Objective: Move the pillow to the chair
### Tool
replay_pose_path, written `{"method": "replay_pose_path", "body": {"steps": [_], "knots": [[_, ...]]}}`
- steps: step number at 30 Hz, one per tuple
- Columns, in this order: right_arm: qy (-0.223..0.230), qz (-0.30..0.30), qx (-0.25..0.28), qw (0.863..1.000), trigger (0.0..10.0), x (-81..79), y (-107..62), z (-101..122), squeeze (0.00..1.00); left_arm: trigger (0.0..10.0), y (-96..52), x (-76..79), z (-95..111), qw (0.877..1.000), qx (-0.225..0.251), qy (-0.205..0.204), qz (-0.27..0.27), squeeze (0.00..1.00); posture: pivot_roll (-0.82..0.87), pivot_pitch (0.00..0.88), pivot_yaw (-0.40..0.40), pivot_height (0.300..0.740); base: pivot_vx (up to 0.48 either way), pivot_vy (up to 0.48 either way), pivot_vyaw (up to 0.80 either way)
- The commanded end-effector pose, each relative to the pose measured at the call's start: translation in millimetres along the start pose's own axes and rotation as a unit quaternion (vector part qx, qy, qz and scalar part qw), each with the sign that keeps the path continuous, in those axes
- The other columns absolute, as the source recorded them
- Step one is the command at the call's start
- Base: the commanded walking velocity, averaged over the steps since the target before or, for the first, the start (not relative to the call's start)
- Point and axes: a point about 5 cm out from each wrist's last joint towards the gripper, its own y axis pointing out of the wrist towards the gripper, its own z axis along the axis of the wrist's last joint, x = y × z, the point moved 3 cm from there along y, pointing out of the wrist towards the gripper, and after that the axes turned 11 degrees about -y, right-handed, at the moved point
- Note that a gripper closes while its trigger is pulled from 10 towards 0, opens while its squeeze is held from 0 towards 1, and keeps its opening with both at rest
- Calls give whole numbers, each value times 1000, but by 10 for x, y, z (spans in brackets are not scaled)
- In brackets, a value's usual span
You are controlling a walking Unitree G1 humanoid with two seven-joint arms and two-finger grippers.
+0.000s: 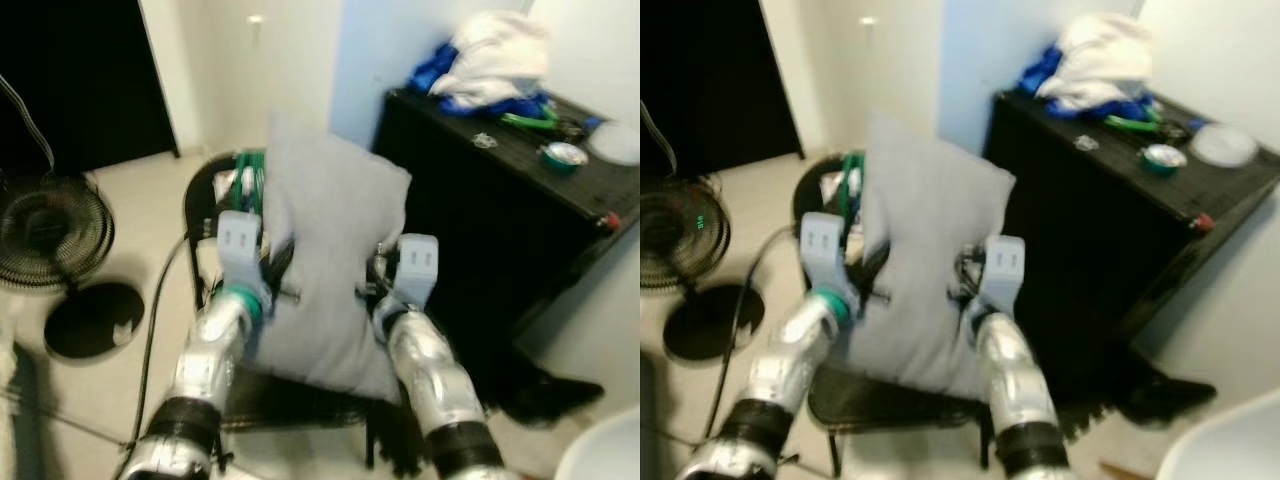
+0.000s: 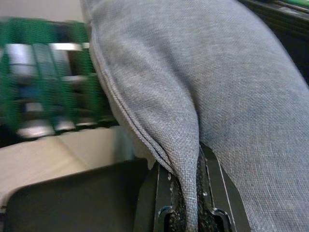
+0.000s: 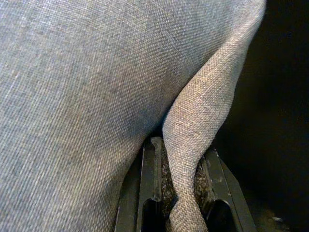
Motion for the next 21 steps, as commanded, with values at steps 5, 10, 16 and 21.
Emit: {"method": "replay_pose_path", "body": {"steps": [5, 10, 16, 21], "knots": [[-2, 36, 12, 999, 10000, -225, 15, 68, 0, 10000, 41, 118, 37, 1000, 8, 9, -24, 0, -68, 0, 20, 740, 0, 288, 0], [-3, 40, 8, 999, 10000, -228, 8, 47, 0, 10000, 45, 138, 24, 999, 11, 23, -20, 0, -67, 0, 18, 740, 0, 0, 0], [-7, 50, -2, 999, 10000, -243, 4, 6, 0, 10000, 37, 122, -14, 999, 6, 30, -10, 0, -67, 0, 18, 740, 0, 0, 0], [-42, 69, -44, 996, 10000, -286, -11, -151, 0, 10000, 25, 34, -74, 999, -8, 41, 18, 0, -70, 0, 1, 740, 0, 0, 0]]}}
